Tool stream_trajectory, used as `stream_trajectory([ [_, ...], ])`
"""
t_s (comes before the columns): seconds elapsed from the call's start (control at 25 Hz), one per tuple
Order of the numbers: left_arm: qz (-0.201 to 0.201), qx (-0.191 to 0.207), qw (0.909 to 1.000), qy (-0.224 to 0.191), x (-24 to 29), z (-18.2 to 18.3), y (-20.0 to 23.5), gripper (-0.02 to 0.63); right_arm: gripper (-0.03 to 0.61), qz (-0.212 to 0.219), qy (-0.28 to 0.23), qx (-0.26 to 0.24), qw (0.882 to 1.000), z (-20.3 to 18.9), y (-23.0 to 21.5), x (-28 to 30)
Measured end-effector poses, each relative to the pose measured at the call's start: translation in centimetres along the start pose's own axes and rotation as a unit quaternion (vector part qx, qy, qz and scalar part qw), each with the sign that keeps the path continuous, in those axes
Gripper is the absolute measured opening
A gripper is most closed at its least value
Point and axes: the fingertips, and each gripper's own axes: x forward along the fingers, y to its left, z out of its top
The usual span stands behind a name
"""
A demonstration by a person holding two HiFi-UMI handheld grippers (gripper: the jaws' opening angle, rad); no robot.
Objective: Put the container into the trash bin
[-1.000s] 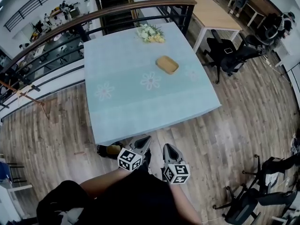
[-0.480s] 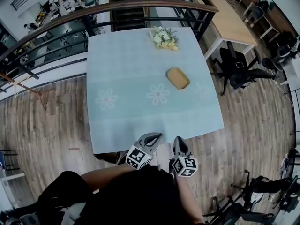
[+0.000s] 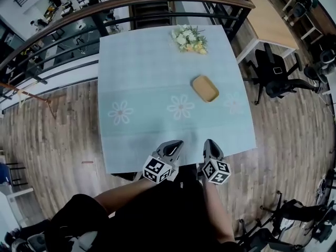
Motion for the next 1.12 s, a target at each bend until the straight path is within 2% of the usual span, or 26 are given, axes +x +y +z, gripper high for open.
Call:
stream_trajectory([
  [0.12,0.003,-0.003,0.9997,-0.023,1.2,1.5,0.5,0.014,0.041,0.007,0.007,0.002,1.000,1.1,-1.6,3.1],
  [0.2,0.021,-0.004,0.9994,-0.026,1.7,2.2,1.3,0.014,0.041,0.011,0.011,-0.001,1.000,1.6,-2.4,5.0],
  [0.44,0.066,0.002,0.9977,-0.011,3.9,3.3,3.0,0.014,0.041,0.013,0.026,0.012,1.000,3.6,-5.6,10.7],
  [0.64,0.117,-0.008,0.9931,-0.002,5.3,3.4,5.2,0.014,0.041,0.006,0.035,0.007,0.999,4.9,-8.9,15.5],
  [0.8,0.140,-0.016,0.9900,0.007,5.9,3.3,6.0,0.014,0.045,-0.005,0.055,0.042,0.998,4.6,-11.2,19.2],
  [0.92,0.157,-0.026,0.9872,0.014,6.4,3.1,6.4,0.014,0.100,-0.006,0.071,0.066,0.995,4.3,-12.2,21.8],
  [1.12,0.185,-0.044,0.9811,0.035,7.6,1.5,6.6,0.014,0.103,-0.025,0.103,0.109,0.988,3.1,-14.0,25.2],
])
